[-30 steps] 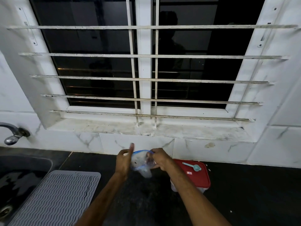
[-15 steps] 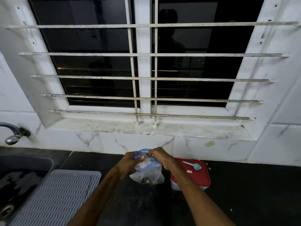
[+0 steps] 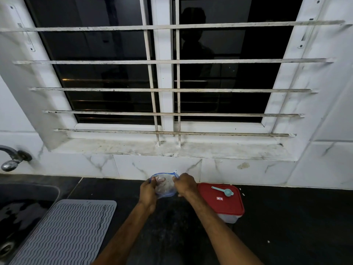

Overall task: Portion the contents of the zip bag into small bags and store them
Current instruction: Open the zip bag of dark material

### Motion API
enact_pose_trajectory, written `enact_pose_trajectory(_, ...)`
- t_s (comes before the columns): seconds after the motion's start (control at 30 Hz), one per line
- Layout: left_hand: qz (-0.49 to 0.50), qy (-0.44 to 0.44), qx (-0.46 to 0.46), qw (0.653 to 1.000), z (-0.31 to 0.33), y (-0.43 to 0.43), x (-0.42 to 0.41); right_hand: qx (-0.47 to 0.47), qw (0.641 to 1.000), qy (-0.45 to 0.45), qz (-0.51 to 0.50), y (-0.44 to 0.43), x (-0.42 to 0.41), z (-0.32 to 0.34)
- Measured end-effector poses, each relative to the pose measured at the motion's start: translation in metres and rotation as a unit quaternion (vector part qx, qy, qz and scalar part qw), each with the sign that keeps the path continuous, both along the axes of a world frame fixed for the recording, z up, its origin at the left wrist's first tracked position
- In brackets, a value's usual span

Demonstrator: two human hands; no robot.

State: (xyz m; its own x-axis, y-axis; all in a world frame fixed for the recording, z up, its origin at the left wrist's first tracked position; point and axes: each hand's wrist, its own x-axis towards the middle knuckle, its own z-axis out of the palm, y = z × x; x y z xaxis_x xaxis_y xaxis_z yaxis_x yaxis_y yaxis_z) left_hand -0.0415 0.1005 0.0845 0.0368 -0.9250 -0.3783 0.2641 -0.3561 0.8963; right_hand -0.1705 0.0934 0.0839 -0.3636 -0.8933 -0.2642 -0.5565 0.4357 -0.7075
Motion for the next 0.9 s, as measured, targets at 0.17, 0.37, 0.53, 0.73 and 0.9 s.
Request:
enact_pose_trajectory(0.17,-0.023,0.003,0.013,1.0,0.001,0.015,0.0,-0.002,0.911,-0.387,-0.145,-0.003,0.004,0.014)
enact_pose_trajectory(0.37,-0.169,-0.058,0.006,0.984,0.008,0.016,0.0,-0.028,0.936,-0.325,-0.131,-0.009,0.012,0.018)
enact_pose_trajectory(0.53,-0.179,-0.29,-0.155,0.927,-0.003,0.001,0.003,-0.068,0.991,-0.109,0.021,-0.003,0.007,0.022)
enact_pose_trajectory(0.73,-0.065,-0.087,0.044,0.993,0.004,-0.003,-0.006,-0.057,0.973,-0.198,0.101,-0.001,0.0,0.014)
enact_pose_trajectory(0.9,-0.019,-0.038,0.055,0.998,-0.004,-0.005,-0.009,-0.196,0.965,-0.079,0.155,0.001,-0.005,0.0)
